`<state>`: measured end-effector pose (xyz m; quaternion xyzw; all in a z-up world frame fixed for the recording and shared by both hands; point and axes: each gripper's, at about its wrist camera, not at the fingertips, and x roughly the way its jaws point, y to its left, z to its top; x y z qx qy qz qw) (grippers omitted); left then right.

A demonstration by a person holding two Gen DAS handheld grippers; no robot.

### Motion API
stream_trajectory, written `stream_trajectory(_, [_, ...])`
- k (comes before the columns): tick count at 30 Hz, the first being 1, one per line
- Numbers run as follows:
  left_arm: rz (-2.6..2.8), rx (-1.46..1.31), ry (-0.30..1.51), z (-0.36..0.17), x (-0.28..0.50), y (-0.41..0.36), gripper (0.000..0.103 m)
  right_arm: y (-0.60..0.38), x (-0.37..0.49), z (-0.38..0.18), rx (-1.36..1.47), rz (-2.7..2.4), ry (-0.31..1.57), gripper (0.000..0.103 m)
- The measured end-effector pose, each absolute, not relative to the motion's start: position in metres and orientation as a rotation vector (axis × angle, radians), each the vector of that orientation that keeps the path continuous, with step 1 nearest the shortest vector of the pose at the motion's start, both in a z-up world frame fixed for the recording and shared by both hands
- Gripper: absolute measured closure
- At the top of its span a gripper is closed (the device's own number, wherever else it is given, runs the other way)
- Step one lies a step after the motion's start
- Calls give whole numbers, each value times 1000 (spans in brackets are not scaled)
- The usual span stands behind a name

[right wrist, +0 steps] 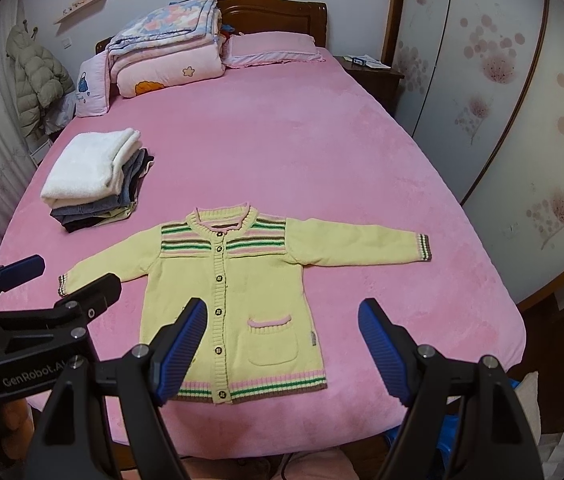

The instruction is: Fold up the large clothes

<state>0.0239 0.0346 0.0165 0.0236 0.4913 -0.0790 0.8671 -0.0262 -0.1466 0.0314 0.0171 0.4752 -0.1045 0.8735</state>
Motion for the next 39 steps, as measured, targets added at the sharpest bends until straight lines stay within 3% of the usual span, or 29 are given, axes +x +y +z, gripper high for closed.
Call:
stream_trajectory(26, [-104, 21, 901, 41, 91, -98, 1, -307, 25, 38, 56, -182, 948, 25])
stream_trajectory(31, [-137, -30, 966, 21, 116, -126, 1, -341, 32, 16, 105, -181, 989, 25])
stream_trajectory(33, [-135, -55, 972, 8, 126, -136, 1, -358, 36, 2, 128, -177, 1020, 31])
stream_trajectory(39, [-149, -53, 1040, -49, 154, -167, 1, -409, 51, -46, 175, -208, 1090, 35])
